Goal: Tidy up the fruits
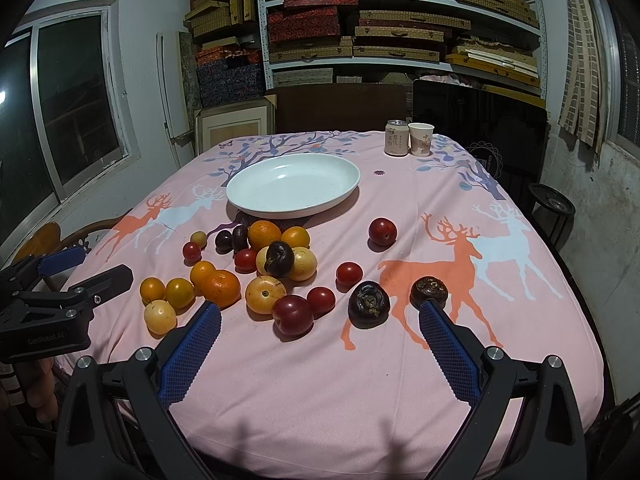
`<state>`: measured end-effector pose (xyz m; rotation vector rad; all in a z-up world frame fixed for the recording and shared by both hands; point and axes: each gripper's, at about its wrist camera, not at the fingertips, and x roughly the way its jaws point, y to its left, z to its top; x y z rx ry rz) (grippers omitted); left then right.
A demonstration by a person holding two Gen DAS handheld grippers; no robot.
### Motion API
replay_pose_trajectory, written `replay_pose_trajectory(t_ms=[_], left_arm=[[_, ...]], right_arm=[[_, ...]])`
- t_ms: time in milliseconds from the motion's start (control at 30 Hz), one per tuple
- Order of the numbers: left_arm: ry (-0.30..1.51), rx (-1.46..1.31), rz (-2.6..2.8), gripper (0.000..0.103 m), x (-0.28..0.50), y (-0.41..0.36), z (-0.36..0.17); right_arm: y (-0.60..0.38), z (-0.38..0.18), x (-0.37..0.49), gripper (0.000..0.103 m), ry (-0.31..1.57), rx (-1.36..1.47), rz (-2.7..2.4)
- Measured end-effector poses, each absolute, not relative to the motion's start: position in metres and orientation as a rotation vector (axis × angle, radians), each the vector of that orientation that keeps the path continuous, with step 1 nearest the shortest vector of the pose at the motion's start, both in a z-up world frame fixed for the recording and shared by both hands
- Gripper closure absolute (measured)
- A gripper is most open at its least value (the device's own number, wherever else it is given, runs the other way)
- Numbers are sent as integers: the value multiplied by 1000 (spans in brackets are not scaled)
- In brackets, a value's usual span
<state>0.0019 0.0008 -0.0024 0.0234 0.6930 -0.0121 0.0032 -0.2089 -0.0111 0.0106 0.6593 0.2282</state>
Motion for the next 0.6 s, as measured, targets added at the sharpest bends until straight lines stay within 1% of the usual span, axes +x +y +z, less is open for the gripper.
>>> replay_pose_trajectory(t_ms=[600], left_arm=[[695, 23, -11, 4, 1, 7, -1]], right_arm=[[-208, -11, 4, 4, 661, 10, 228]])
